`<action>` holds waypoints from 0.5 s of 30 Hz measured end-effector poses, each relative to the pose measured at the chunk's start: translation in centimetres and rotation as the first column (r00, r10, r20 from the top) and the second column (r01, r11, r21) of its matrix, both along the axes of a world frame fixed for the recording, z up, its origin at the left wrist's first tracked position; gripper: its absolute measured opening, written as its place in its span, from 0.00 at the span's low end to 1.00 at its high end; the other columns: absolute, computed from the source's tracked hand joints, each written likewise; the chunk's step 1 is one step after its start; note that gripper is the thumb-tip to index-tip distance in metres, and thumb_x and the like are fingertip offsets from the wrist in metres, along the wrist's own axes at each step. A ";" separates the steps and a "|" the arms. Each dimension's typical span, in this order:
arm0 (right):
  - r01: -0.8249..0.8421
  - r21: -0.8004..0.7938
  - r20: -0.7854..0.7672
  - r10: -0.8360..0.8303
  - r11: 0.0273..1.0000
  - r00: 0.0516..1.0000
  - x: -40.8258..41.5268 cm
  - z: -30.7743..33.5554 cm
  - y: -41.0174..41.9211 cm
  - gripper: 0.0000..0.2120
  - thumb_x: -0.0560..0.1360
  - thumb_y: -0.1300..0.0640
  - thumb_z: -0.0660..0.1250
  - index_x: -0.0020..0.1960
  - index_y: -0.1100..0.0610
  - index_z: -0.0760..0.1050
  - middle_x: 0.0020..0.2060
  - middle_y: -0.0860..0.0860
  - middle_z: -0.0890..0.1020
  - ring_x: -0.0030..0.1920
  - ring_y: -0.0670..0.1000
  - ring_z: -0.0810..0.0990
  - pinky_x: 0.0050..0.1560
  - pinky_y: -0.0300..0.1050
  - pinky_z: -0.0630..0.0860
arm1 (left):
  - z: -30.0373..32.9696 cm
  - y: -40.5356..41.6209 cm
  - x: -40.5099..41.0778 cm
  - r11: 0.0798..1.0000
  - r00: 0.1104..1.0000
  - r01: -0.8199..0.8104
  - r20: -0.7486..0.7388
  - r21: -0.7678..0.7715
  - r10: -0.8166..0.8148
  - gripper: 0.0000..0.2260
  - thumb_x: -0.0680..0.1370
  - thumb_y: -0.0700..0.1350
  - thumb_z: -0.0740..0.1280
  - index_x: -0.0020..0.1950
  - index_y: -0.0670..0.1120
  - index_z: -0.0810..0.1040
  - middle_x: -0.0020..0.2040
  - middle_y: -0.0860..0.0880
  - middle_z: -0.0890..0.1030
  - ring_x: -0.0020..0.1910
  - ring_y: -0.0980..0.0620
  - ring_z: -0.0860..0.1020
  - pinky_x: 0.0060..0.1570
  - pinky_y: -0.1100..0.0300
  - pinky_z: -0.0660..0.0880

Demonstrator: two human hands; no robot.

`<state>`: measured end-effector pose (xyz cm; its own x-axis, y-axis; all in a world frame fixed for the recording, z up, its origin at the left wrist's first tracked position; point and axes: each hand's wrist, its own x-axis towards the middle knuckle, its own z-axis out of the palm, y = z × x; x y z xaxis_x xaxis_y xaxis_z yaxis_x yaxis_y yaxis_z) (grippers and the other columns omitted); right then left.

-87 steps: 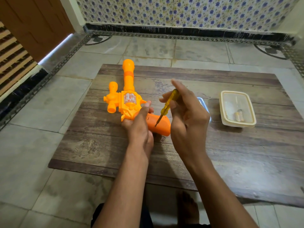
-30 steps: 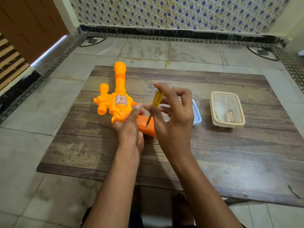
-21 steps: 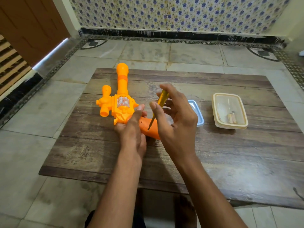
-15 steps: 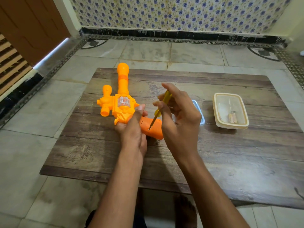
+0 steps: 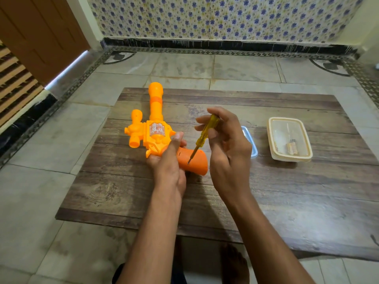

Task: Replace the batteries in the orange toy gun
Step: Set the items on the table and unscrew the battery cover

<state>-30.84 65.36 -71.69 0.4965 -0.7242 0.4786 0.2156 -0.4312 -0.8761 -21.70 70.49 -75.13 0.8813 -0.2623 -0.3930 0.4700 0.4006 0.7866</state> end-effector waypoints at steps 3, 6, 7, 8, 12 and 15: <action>0.069 -0.093 -0.021 -0.072 0.993 0.997 0.2 0.5 0.1 0.15 0.79 0.63 0.72 0.65 0.59 0.77 0.55 0.54 0.80 0.54 0.50 0.82 0.51 0.49 0.81 | 0.1 0.1 -0.2 1.000 1.000 0.004 -0.011 -0.002 -0.004 0.08 0.75 0.37 0.76 0.45 0.47 0.80 0.36 0.49 0.86 0.42 0.47 0.83 0.57 0.38 0.81; 0.125 -0.160 -0.018 -0.129 0.979 0.991 0.4 0.4 -0.2 0.18 0.76 0.66 0.75 0.64 0.60 0.79 0.50 0.54 0.79 0.49 0.50 0.81 0.49 0.46 0.81 | 0.2 -0.1 0.0 1.000 1.000 0.000 -0.012 -0.011 0.000 0.08 0.74 0.36 0.76 0.43 0.46 0.79 0.35 0.47 0.84 0.39 0.48 0.82 0.58 0.34 0.78; 0.114 -0.156 -0.016 -0.118 0.981 0.993 0.4 0.3 -0.2 0.19 0.76 0.68 0.73 0.66 0.60 0.79 0.50 0.54 0.80 0.50 0.51 0.82 0.49 0.47 0.82 | 0.3 -0.1 0.0 1.000 1.000 -0.004 -0.011 -0.010 0.003 0.08 0.74 0.36 0.76 0.43 0.46 0.80 0.36 0.46 0.84 0.39 0.47 0.82 0.58 0.33 0.78; 0.086 -0.137 -0.012 -0.088 0.987 0.996 0.4 0.1 -0.2 0.20 0.77 0.70 0.71 0.68 0.60 0.78 0.51 0.55 0.81 0.50 0.52 0.83 0.51 0.49 0.82 | 0.3 0.0 0.0 1.000 1.000 -0.010 -0.012 -0.007 0.010 0.08 0.74 0.36 0.76 0.43 0.46 0.80 0.37 0.45 0.84 0.40 0.46 0.82 0.59 0.33 0.78; 0.033 -0.088 -0.015 -0.034 0.996 0.999 0.7 0.2 0.5 0.23 0.79 0.70 0.67 0.72 0.60 0.74 0.52 0.55 0.83 0.51 0.53 0.84 0.52 0.53 0.82 | 0.5 0.3 -0.3 1.000 1.000 -0.001 -0.011 0.007 0.001 0.07 0.75 0.38 0.76 0.42 0.47 0.80 0.38 0.46 0.85 0.40 0.48 0.83 0.44 0.45 0.83; 0.093 -0.175 -0.025 -0.099 0.980 0.995 1.3 0.5 0.9 0.22 0.77 0.66 0.73 0.70 0.58 0.76 0.48 0.53 0.79 0.46 0.51 0.80 0.47 0.42 0.80 | 0.7 0.5 -0.3 1.000 0.999 -0.015 -0.046 -0.016 0.014 0.10 0.76 0.37 0.75 0.41 0.49 0.78 0.32 0.52 0.85 0.32 0.53 0.83 0.30 0.55 0.81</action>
<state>-29.56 66.26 -71.14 0.4467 -0.6766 0.5854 0.1376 -0.5945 -0.7922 -22.03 70.98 -74.38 0.8664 -0.2562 -0.4286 0.4992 0.4201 0.7579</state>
